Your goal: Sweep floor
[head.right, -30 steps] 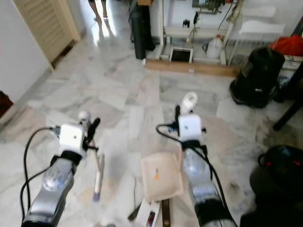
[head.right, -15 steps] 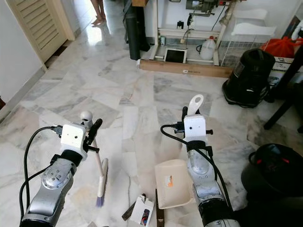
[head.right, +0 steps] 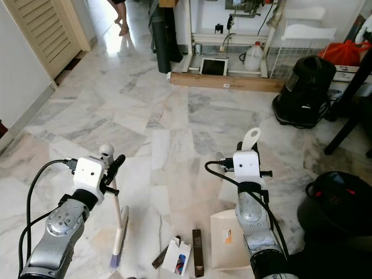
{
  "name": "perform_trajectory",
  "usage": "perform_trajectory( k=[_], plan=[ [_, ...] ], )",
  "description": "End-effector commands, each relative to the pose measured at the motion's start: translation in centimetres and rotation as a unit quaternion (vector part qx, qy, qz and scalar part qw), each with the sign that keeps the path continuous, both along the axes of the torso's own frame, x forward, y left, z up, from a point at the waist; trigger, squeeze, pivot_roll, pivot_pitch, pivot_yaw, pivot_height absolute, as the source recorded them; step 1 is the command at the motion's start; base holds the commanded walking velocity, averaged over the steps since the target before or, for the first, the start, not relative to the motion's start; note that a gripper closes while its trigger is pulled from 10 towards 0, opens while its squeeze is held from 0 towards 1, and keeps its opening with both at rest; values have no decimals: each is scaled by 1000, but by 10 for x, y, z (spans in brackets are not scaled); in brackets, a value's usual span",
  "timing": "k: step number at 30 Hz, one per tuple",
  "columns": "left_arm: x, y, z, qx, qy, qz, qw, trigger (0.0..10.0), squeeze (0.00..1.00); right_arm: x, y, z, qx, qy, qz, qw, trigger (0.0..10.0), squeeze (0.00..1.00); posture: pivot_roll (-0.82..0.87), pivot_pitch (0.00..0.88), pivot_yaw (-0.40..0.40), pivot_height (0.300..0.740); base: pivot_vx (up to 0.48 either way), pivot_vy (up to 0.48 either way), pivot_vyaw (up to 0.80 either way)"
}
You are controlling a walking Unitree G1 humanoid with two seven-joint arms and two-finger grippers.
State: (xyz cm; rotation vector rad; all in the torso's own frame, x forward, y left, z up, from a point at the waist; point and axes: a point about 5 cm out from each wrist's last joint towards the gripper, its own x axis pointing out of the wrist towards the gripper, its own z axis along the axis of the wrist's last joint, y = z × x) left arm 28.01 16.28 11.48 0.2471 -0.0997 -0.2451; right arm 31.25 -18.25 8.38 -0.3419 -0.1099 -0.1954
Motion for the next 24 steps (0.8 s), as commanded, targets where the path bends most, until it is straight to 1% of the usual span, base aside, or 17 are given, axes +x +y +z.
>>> perform_trajectory(
  k=[1, 5, 6, 11, 13, 24],
  plan=[
    [-3, 1, 8, 12, -9, -15, 1000, 10000, 0, -4, 4, -6, -2, 0, 2, 1000, 10000, 0, 107, 187, 93, 740, 0, 0, 0],
    [-5, 2, 10, 16, -8, -20, 1000, 10000, 0, -7, 6, -11, -2, 4, 1, 1000, 10000, 0, 118, 196, 101, 740, 0, 0, 0],
    [-6, 3, 11, 18, -8, -21, 1000, 10000, 0, -9, 7, -15, -2, 9, -2, 1000, 10000, 0, 125, 203, 106, 740, 0, 0, 0],
    [-9, 6, 14, 22, -7, -23, 999, 10000, 0, -11, 9, -18, -2, 8, -1, 1000, 10000, 0, 140, 222, 115, 740, 0, 0, 0],
    [-13, 7, 15, 24, -6, -23, 999, 10000, 0, -13, 10, -19, -8, 4, -1, 1000, 10000, 0, 150, 235, 120, 740, 0, 0, 0],
    [-16, 8, 17, 25, -3, -20, 999, 10000, 0, -11, 9, -10, -34, -32, -12, 999, 10000, 0, 160, 272, 130, 740, 0, 0, 0]
  ],
)
